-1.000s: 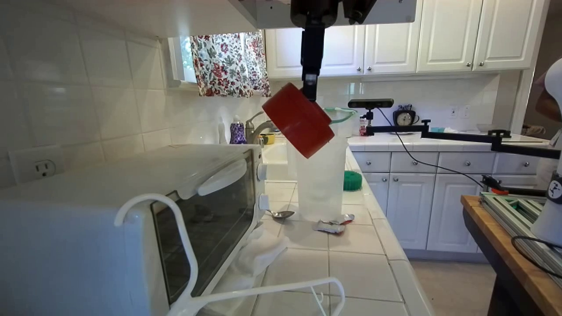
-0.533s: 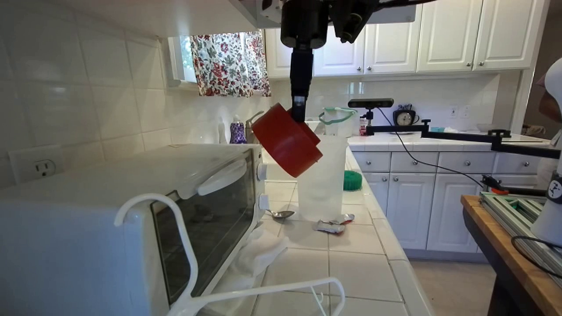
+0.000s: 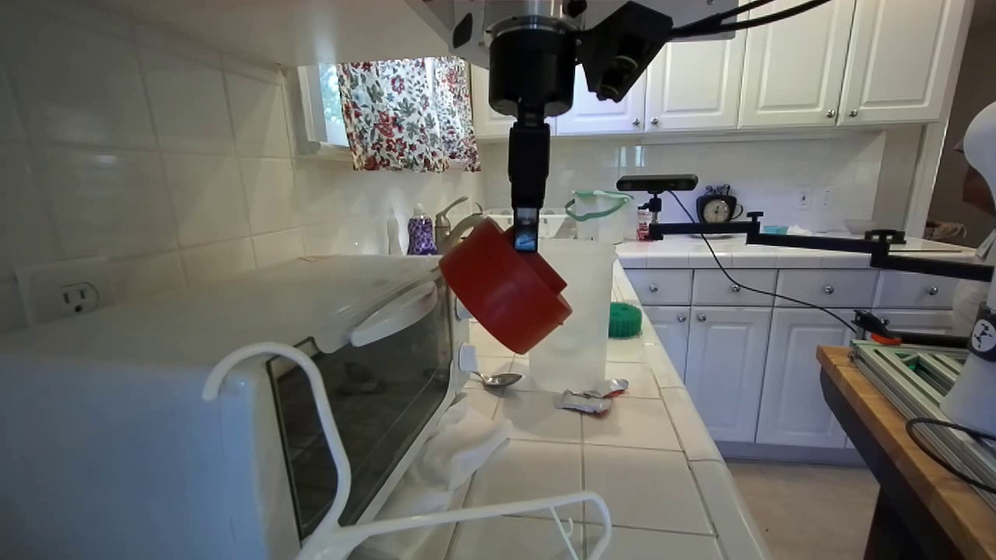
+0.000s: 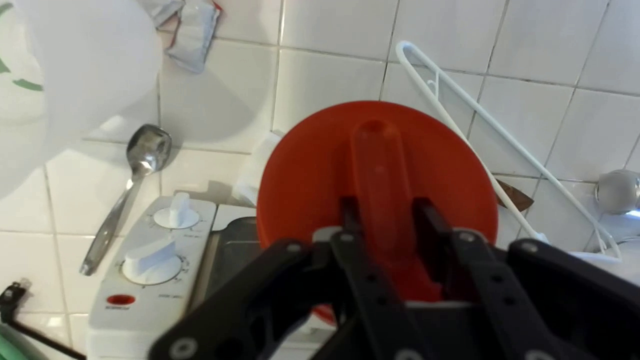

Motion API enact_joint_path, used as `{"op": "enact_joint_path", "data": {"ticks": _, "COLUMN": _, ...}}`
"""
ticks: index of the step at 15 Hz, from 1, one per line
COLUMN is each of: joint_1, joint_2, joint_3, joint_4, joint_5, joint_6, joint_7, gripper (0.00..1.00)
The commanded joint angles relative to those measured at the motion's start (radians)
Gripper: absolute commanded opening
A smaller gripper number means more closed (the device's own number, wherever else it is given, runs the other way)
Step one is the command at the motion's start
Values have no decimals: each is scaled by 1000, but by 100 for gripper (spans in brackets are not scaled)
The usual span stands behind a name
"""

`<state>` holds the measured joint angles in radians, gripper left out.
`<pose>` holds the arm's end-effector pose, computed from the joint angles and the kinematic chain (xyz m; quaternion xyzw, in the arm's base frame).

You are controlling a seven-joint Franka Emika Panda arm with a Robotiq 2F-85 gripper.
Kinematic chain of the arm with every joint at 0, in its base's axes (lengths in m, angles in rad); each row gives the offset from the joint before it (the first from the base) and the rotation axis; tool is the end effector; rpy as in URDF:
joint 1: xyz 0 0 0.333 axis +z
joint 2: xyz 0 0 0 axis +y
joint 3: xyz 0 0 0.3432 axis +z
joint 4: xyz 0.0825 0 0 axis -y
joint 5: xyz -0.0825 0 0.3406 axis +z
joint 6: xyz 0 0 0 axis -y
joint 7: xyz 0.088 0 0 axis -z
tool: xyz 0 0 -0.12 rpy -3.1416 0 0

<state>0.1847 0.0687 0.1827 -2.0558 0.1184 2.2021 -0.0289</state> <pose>0.4989 0.1959 0.4489 -0.9842 -0.1635 -0.0292 0.0611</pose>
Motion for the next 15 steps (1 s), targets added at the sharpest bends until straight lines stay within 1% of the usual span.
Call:
{"op": "enact_joint_path", "data": {"ticks": 1, "joint_1": 12, "joint_2": 22, "joint_3": 7, "joint_4": 11, "joint_5": -47, "joint_6": -7, "joint_7": 43, "gripper": 8}}
{"op": "enact_joint_path", "data": {"ticks": 7, "joint_1": 22, "joint_2": 55, "joint_3": 7, "joint_4": 17, "joint_5": -72, "joint_6": -94, "joint_7": 86, "gripper": 8}}
{"op": "enact_joint_path", "data": {"ticks": 12, "joint_1": 24, "joint_2": 76, "joint_3": 9, "joint_4": 6, "joint_5": -62, "joint_6": -70, "joint_7": 83, "gripper": 8}}
{"op": "enact_joint_path", "data": {"ticks": 15, "joint_1": 28, "joint_2": 88, "joint_3": 8, "joint_4": -3, "joint_5": -78, "joint_6": -48, "joint_7": 84, "gripper": 8}}
